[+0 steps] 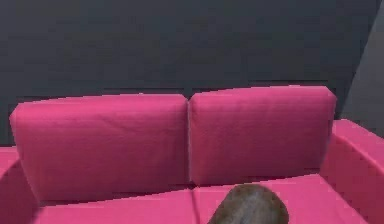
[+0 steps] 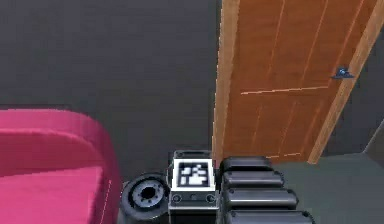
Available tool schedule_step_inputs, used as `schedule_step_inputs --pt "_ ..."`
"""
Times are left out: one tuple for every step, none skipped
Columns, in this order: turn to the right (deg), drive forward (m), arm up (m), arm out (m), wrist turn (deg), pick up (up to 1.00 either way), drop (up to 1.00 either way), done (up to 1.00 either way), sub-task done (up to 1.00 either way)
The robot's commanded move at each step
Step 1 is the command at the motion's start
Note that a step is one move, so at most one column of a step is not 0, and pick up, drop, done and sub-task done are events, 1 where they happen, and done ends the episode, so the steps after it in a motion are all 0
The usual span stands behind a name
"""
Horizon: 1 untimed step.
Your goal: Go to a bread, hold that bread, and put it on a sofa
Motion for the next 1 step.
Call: schedule_step_inputs --pt "-45.0 0.0 0.0 0.0 0.0 0.0 0.0 0.0 0.0"
